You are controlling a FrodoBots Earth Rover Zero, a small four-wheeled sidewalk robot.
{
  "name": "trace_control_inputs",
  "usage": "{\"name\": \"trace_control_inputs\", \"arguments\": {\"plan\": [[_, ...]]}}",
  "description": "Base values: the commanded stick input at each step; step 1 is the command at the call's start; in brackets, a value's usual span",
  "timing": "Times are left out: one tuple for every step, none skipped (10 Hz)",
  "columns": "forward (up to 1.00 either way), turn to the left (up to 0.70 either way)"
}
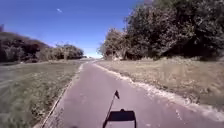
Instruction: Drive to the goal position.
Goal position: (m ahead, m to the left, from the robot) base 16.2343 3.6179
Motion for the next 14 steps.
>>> {"name": "trace_control_inputs", "arguments": {"plan": [[1.00,0.00],[1.00,0.00],[1.00,0.00],[1.00,0.00],[1.00,0.00],[1.00,0.00],[1.00,0.00],[1.00,0.00],[1.00,0.00],[1.00,0.00],[1.00,0.00],[1.00,0.00],[1.00,0.00],[1.00,0.00]]}}
